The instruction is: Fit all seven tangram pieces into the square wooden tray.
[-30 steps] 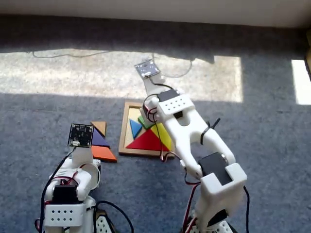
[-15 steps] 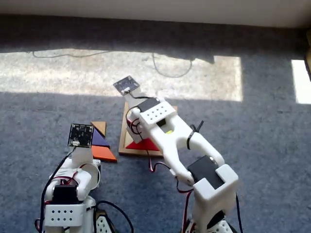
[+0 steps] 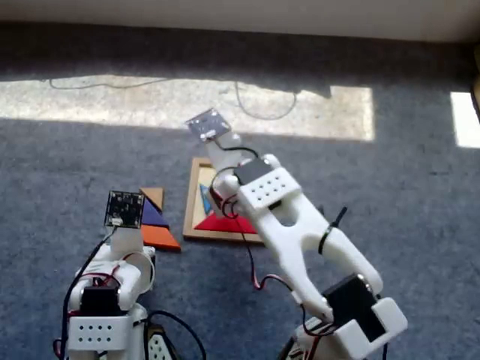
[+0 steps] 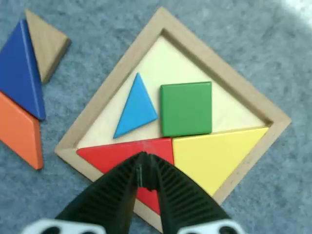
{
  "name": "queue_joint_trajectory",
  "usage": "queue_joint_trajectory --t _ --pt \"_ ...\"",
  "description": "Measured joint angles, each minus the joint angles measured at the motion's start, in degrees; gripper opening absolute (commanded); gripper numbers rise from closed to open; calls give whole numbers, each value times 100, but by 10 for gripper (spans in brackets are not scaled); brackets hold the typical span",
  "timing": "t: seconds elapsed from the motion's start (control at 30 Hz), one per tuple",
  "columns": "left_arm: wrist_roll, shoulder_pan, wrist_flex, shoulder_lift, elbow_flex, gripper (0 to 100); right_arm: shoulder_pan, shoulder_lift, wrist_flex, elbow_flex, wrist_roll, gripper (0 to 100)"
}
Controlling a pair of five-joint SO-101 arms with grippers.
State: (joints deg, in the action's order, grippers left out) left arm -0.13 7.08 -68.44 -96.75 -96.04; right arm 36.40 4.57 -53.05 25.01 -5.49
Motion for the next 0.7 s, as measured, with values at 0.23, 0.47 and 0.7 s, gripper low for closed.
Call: queue_joint_trajectory --t 0.23,0.47,0.7 --pt "0 0 0 0 0 8 -510 -141 2022 941 0 5" --pt "0 0 0 0 0 8 -958 -1134 2462 730 9 5" --pt "0 0 0 0 0 8 -809 -1468 2462 422 9 5"
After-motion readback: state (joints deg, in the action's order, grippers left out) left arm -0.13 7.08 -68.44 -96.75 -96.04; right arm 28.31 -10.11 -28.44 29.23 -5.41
